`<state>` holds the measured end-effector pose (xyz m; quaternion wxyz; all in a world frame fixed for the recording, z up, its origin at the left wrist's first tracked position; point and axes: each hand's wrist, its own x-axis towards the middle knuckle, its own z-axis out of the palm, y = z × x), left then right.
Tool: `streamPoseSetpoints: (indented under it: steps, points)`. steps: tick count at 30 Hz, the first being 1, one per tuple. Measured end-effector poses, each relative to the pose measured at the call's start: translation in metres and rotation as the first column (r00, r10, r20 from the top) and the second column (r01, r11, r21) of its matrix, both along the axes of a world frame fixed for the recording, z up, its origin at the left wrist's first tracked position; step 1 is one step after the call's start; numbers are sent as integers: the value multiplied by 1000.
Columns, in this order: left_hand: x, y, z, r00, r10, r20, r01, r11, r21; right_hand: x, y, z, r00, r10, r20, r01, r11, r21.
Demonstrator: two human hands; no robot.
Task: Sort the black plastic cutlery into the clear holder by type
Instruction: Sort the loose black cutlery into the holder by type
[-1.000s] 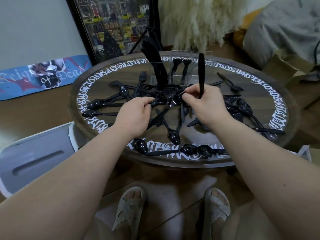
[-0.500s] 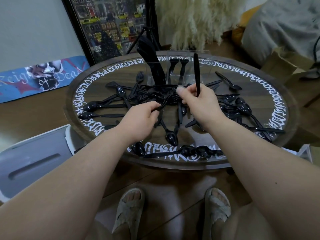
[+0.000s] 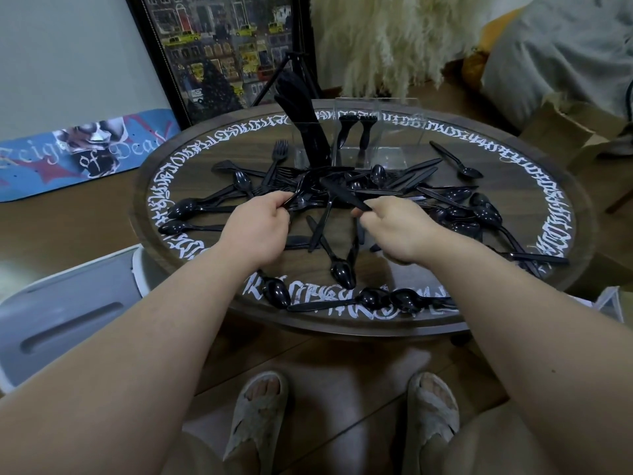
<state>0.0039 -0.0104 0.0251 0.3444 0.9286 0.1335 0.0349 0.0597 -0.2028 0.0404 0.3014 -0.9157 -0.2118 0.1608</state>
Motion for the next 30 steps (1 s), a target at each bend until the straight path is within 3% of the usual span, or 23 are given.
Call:
streamPoseSetpoints:
  steps: [4,9,12,16,21,26,30]
  points:
    - [-1,-1,3,1000,4,25,-4,1000,-18,4,1,-7,974,147,174,-83,941,-329]
    - [-5,-10,7,990,-140,-2,140,987,83,5,3,-17,937,204,285,-61,896,-440]
    - [-5,-15,4,972,-229,-49,233,964,129,6,3,-15,930,150,336,-21,933,-358]
    - [-2,-13,1,984,-178,-30,181,968,171,6,-3,-9,943,-86,322,100,995,-29]
    - [-2,-13,0,981,-186,-49,191,973,134,9,-8,-10,918,-330,219,269,926,265]
    - [-2,-14,-1,972,-212,-104,225,965,132,7,-6,-7,920,-279,273,193,933,303]
    - [-5,-14,1,965,-233,-120,250,954,166,7,-4,-10,908,-207,363,124,963,239]
